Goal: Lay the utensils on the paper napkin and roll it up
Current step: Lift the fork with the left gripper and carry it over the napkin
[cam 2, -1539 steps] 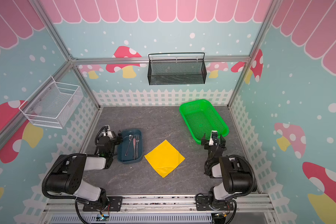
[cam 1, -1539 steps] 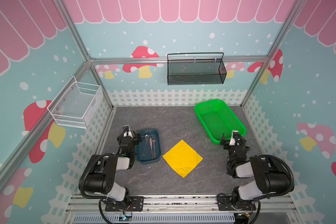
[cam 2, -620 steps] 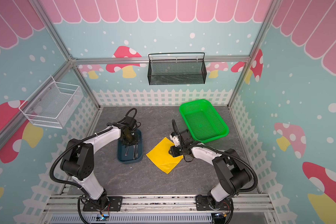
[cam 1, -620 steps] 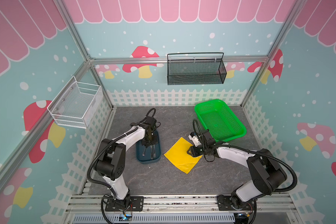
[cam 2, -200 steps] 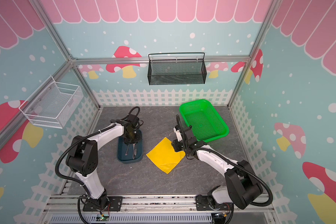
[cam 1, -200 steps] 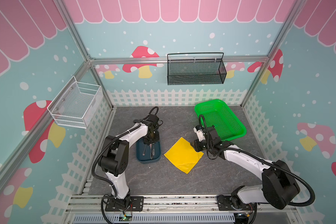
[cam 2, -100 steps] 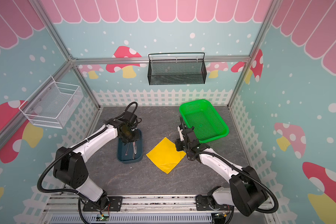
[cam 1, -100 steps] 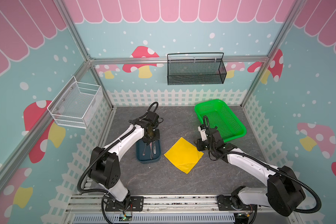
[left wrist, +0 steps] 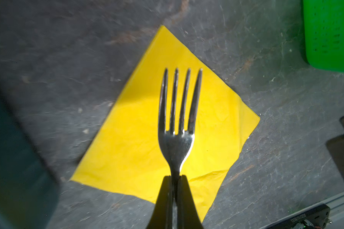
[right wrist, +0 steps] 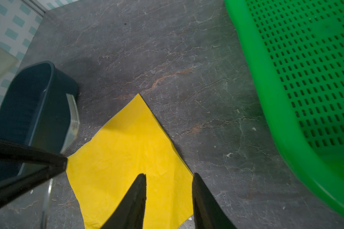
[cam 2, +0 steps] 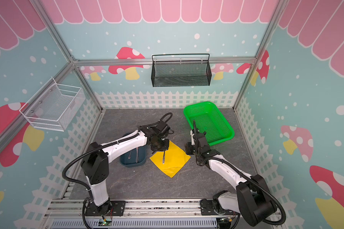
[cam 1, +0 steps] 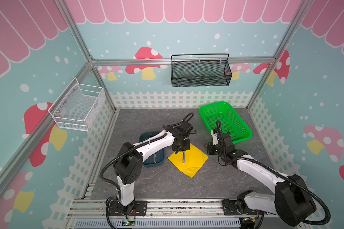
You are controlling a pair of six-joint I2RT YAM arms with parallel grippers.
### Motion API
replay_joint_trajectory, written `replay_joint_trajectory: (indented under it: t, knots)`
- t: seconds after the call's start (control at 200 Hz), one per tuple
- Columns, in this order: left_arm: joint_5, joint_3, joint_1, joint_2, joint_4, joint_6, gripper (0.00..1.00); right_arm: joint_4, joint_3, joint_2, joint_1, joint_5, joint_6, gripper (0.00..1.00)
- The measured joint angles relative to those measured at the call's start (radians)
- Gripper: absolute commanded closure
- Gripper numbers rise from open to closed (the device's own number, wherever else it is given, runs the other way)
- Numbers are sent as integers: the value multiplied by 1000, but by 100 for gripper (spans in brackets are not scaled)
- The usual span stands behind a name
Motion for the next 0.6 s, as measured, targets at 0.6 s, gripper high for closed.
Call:
replay_joint_trajectory:
  t: [0.6]
  knots:
    - [52, 6, -36, 151, 151, -157, 99, 5, -34, -36, -18, -8, -13, 58]
